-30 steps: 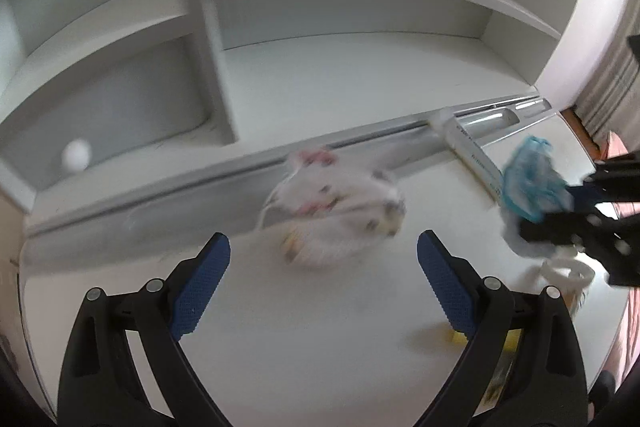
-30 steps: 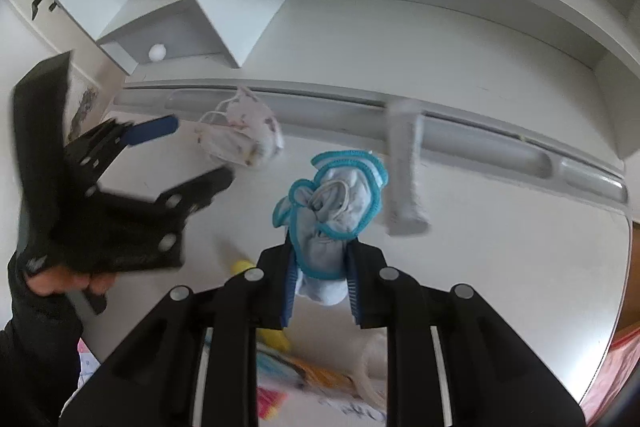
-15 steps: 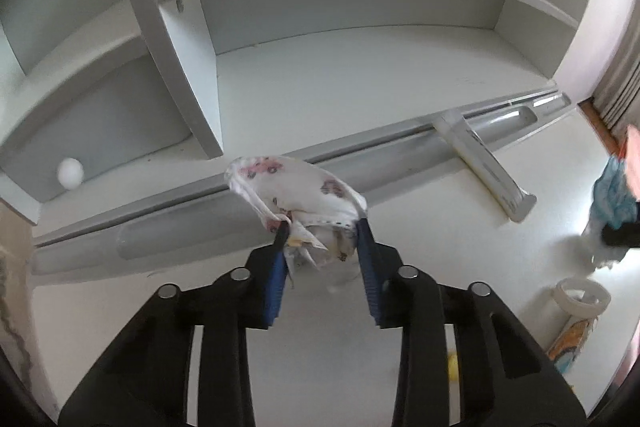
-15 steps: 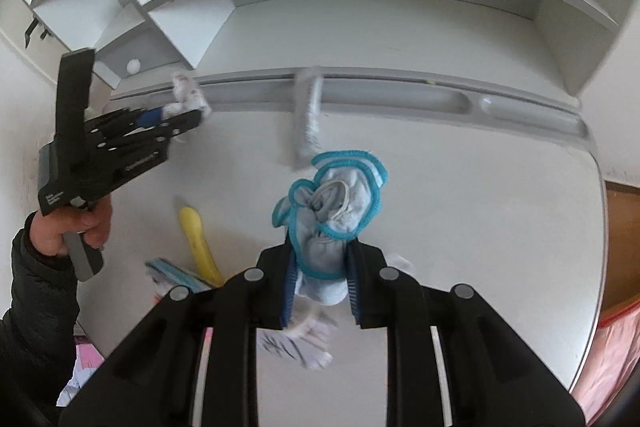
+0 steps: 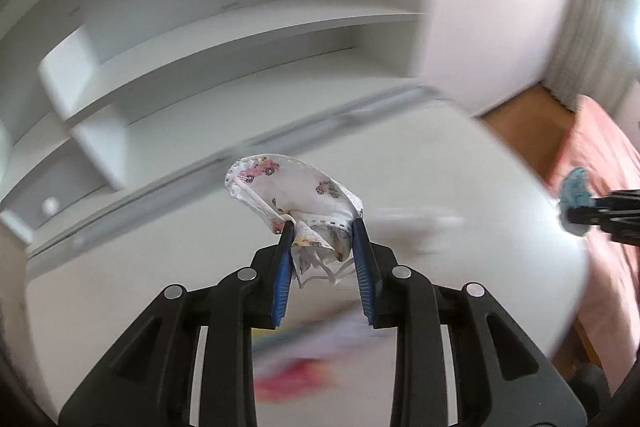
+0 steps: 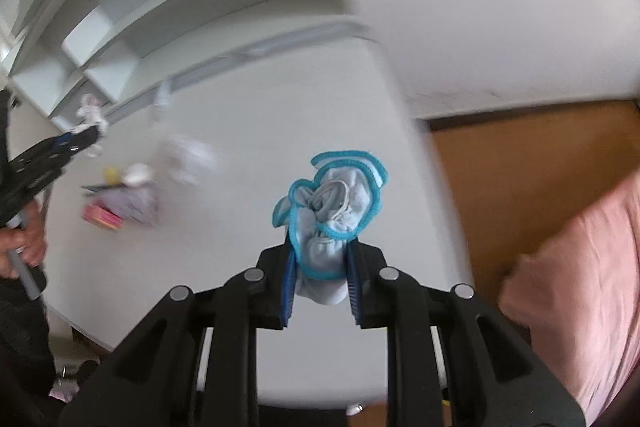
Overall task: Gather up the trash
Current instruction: 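Carry the mask and sock over the black bin and open both tools, then move both open tools back to the desk, then grasp the pink juice box with the left tool while the right tool grasps crumpled white paper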
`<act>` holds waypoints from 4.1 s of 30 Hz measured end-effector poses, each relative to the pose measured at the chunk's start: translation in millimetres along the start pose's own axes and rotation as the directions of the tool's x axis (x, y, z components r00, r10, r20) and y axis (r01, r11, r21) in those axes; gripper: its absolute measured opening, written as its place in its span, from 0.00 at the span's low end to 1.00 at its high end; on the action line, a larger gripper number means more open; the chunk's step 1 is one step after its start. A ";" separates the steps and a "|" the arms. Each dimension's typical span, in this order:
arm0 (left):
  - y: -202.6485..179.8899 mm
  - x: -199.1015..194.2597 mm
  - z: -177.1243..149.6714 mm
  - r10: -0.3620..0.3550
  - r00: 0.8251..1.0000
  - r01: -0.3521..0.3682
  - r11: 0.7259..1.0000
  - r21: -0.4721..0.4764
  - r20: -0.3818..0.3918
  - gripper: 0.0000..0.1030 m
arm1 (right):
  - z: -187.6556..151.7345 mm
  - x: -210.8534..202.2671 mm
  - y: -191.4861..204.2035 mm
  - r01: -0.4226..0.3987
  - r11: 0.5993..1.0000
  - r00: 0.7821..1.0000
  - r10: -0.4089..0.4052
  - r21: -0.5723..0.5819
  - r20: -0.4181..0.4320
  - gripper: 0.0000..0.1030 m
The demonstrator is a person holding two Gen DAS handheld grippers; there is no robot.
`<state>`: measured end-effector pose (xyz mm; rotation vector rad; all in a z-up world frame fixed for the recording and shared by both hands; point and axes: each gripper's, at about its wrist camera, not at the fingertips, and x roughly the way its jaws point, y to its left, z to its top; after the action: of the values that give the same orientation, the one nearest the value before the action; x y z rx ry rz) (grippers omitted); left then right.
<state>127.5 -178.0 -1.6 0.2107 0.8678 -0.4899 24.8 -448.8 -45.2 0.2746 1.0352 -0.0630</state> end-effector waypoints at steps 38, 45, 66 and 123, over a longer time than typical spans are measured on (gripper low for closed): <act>-506.0 218.2 -192.6 -0.377 0.748 0.606 0.723 0.331 -0.545 0.28 | -359.2 92.7 -310.8 0.192 0.783 0.970 -0.061 0.591 -0.235 0.21; -512.1 229.9 -192.7 -0.375 0.732 0.620 0.712 0.329 -0.568 0.28 | -350.6 95.7 -317.7 0.183 0.783 0.973 -0.057 0.595 -0.225 0.21; -510.5 222.3 -188.0 -0.411 0.737 0.631 0.702 0.329 -0.536 0.79 | -326.0 63.5 -327.9 0.182 0.778 0.982 -0.112 0.601 -0.152 0.72; 61.3 -12.7 -105.0 0.141 0.986 -0.159 0.960 -0.232 -0.092 0.50 | 58.8 98.1 186.7 -0.081 0.964 0.995 0.061 -0.254 -0.085 0.76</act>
<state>79.6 -81.5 -59.6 0.0734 0.9677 -0.2333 158.2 -276.2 -64.4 0.0777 1.0958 0.1471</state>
